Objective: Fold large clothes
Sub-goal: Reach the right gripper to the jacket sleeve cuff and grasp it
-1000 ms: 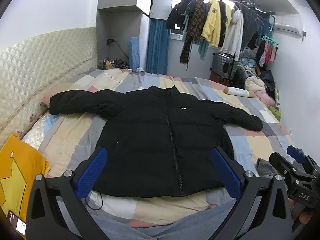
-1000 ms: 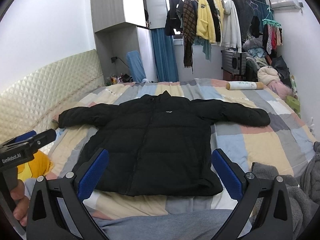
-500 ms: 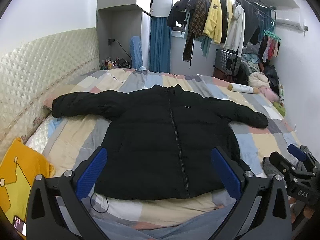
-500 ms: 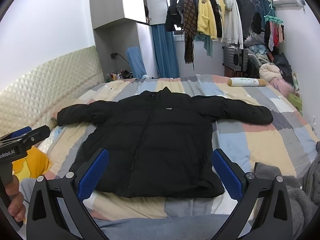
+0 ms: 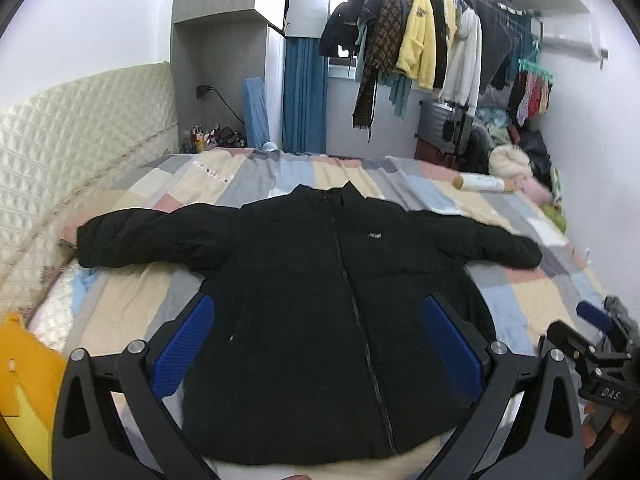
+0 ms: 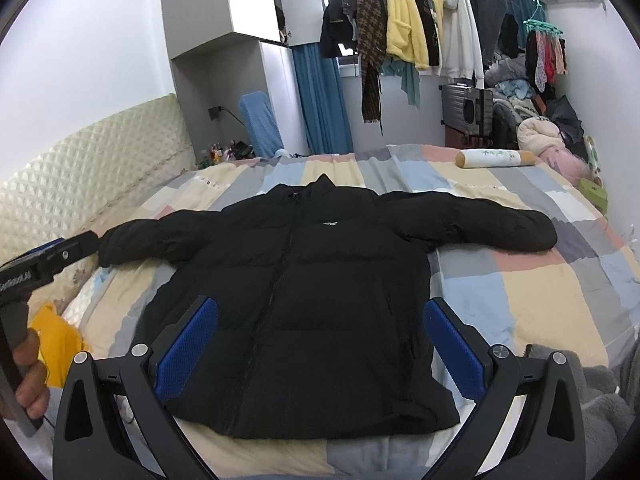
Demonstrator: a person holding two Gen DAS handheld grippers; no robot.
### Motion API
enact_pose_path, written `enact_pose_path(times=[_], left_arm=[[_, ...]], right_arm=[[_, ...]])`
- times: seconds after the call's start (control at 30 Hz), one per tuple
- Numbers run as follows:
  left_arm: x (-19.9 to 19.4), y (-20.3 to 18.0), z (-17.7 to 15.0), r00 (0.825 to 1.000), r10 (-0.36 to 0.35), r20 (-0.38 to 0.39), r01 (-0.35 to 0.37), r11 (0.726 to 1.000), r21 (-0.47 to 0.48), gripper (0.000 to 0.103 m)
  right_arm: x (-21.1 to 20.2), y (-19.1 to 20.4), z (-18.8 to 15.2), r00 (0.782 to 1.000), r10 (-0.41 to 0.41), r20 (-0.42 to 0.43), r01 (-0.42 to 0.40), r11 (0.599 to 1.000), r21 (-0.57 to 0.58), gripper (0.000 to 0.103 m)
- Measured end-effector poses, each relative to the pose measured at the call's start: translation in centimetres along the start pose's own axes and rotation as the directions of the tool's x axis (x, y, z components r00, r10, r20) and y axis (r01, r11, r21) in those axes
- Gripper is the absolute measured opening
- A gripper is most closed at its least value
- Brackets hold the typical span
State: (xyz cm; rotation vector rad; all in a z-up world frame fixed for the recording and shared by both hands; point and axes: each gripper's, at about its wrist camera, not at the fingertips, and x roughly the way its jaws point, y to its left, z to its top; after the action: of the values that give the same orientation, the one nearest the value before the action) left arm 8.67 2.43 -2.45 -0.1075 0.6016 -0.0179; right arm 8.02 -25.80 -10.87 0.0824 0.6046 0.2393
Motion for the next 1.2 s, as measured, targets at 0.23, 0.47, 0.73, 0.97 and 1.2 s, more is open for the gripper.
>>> enact_pose_path(times=[0.23, 0.47, 0.73, 0.97, 1.2], left_arm=[[3.5, 2.8, -1.5, 0.999, -0.021, -0.031, 0.018, 0.996, -0.084, 0.103], [4.8, 3.4, -2.3, 0.999, -0.011, -0.034, 0.008, 0.997, -0.079, 0.103], [6.1, 3.8, -3.0, 0.998, -0.025, -0.057, 0.020, 0.995, -0.096, 0.103], [7.8, 2.4, -3.8, 0.995, 0.000, -0.097, -0.005, 0.999, -0.054, 0.103], [9.5, 1.1, -4.1, 0.994, 0.014, -0.106, -0.017, 0.999, -0.028, 0.103]], right_arm=[[2.7, -1.8, 0.6, 1.000, -0.027, -0.013, 0.027, 1.000, 0.015, 0.103], [4.7, -6.2, 3.8, 0.998, -0.049, 0.050, 0.047, 0.998, 0.048, 0.103], [8.3, -16.1, 7.8, 0.988, -0.042, 0.150, 0.023, 0.992, 0.127, 0.103], [13.5, -27.0, 7.1, 0.979, -0.168, 0.116, 0.133, 0.956, 0.263, 0.103], [19.5, -39.8, 3.4, 0.982, -0.182, 0.050, 0.116, 0.792, 0.599, 0.103]])
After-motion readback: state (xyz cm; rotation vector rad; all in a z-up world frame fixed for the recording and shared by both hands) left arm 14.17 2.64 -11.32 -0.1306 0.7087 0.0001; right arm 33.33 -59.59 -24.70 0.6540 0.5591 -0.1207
